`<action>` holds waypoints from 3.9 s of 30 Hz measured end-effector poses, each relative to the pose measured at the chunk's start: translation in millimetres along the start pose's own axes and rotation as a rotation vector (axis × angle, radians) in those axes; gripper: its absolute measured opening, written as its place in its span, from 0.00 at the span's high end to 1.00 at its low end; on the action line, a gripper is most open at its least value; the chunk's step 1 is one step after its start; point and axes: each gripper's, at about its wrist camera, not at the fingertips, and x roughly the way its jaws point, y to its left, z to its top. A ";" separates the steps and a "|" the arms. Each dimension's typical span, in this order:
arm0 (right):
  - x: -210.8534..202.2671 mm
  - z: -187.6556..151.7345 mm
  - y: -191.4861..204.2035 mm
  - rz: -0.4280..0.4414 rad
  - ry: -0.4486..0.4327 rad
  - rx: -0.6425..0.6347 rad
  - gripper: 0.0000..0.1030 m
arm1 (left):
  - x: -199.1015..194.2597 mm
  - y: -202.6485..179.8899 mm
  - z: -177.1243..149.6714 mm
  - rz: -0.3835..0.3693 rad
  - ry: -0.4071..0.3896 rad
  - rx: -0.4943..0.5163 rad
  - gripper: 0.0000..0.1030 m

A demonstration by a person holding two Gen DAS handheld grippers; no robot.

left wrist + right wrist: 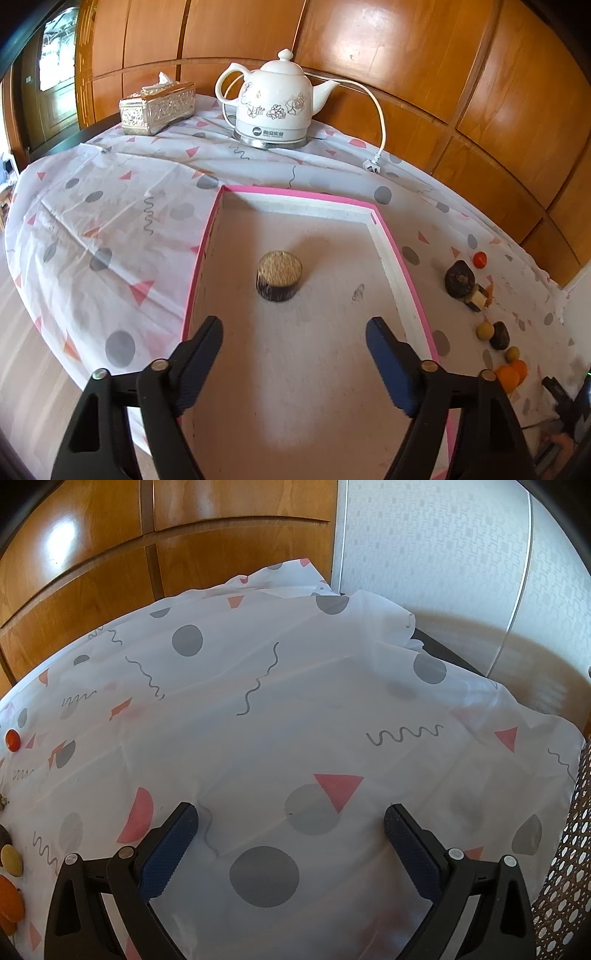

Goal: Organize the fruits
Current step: 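Place the root slice inside the pink tray and open the left tool, then grasp the orange carrot with the right tool, then place the carrot in the pink tray and open the right tool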

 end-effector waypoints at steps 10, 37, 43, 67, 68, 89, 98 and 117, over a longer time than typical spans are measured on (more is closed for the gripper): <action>-18.9 2.9 33.8 0.138 0.021 -0.104 0.39 | -6.9 6.8 -16.1 0.005 0.017 -0.030 0.19; -60.1 -5.4 277.2 0.599 0.043 -0.983 0.69 | -14.8 18.3 -23.7 -0.018 0.027 -0.086 0.18; -45.7 -12.6 301.0 0.545 0.067 -1.075 0.74 | -15.7 16.6 -24.1 -0.027 0.030 -0.089 0.18; -68.1 8.0 255.5 0.543 -0.019 -0.795 0.75 | -31.3 78.2 -22.8 0.173 -0.075 -0.279 0.10; -74.5 9.1 252.4 0.556 -0.030 -0.783 0.75 | -29.1 82.0 -23.8 0.187 -0.070 -0.291 0.10; -176.7 -101.5 314.2 0.900 0.050 -0.919 0.75 | -25.2 92.5 -28.5 0.267 -0.082 -0.296 0.00; -186.2 -123.0 349.1 0.912 0.092 -0.966 0.75 | -21.0 93.3 -30.2 0.254 -0.071 -0.303 0.00; -196.5 -121.5 326.5 0.894 0.051 -0.871 0.64 | -20.5 88.0 -29.9 0.212 -0.065 -0.290 0.00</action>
